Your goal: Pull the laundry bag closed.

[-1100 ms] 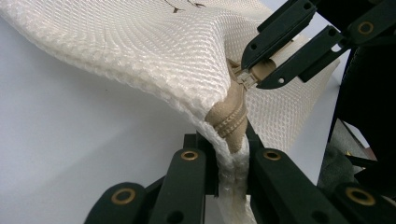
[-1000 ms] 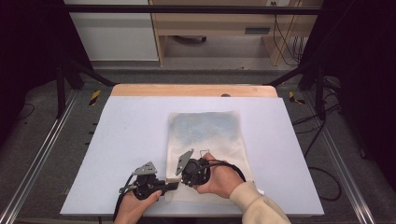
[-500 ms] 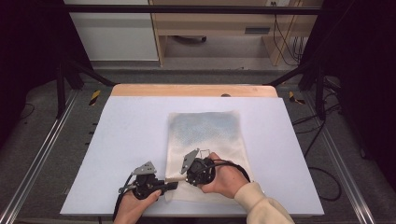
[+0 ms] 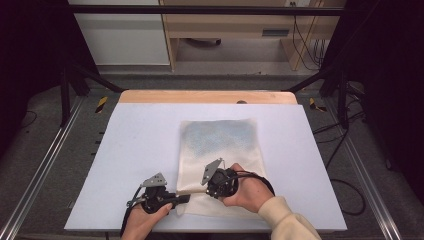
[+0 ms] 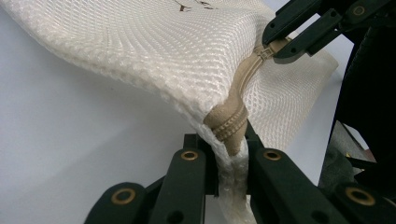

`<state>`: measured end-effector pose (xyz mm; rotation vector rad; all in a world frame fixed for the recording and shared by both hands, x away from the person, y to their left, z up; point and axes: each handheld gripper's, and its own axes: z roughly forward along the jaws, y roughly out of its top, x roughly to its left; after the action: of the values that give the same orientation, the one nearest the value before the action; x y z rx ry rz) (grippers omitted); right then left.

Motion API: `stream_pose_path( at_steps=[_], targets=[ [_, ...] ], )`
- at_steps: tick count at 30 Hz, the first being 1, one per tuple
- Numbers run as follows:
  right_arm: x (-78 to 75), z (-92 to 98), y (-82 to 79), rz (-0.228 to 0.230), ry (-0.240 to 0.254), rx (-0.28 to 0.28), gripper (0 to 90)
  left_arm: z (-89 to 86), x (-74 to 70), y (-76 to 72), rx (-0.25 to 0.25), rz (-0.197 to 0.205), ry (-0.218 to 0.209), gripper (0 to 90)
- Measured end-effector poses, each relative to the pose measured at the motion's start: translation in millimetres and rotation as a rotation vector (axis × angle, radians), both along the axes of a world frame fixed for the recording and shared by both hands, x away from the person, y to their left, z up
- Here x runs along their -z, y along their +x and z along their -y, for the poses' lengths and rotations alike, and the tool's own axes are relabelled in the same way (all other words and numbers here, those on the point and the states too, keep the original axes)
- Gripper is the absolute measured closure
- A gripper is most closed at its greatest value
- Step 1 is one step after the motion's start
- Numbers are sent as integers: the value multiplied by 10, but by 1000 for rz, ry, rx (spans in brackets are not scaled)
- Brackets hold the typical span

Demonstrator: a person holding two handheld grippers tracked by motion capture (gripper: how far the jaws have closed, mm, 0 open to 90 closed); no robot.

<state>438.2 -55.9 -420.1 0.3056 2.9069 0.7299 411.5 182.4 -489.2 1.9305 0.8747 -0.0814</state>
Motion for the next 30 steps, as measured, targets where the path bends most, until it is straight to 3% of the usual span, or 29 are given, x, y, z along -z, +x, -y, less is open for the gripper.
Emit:
stream_pose_path(
  at_steps=[30],
  targets=[
    [10,211,-36,-3,9,33,822,3,1,-6,2,-3,5,849]
  ],
)
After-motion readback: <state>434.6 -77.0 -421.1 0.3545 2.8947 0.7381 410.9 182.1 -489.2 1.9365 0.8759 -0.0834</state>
